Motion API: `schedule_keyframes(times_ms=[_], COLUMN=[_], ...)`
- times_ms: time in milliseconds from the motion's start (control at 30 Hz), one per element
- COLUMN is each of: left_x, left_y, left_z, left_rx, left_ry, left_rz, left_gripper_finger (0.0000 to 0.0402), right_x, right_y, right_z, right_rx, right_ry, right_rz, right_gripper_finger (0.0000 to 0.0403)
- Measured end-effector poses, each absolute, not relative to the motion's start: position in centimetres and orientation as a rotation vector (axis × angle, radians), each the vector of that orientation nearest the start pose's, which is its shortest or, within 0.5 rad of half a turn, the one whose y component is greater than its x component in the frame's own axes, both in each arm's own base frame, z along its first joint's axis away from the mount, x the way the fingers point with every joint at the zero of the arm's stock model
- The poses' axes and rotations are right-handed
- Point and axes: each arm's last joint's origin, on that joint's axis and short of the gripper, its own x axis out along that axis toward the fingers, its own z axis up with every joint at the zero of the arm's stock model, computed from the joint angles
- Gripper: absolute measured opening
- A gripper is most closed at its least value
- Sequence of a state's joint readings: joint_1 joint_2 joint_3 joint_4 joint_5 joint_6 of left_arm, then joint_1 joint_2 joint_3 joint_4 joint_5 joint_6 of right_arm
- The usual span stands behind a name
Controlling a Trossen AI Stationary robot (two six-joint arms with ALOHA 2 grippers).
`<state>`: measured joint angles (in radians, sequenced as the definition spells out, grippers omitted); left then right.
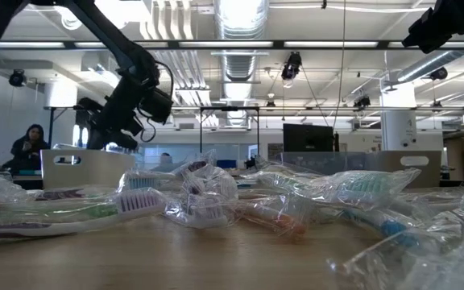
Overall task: Pick & Place Toothbrushes
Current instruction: Put the blue toothbrush into the white bin
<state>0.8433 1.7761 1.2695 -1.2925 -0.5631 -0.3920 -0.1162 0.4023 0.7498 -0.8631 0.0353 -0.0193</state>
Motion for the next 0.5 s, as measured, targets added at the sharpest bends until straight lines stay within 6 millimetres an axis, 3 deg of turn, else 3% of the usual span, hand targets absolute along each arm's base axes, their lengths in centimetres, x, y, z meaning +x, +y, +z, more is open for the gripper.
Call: schedule_keyframes(times_ms=[500], left_x=[18.6], left_y=[23.3], left_z=[18.9], left_rx=[-0.498], left_ry=[1.689], left_rz=[1.349], left_gripper_finger=[0.0022], right_x=[7.1], right_y=[-0.9], right_z=[29.9], right_rx=[0.002], right_ry=[0.517], right_rz=[-0.143], right_gripper_finger=[0.0008])
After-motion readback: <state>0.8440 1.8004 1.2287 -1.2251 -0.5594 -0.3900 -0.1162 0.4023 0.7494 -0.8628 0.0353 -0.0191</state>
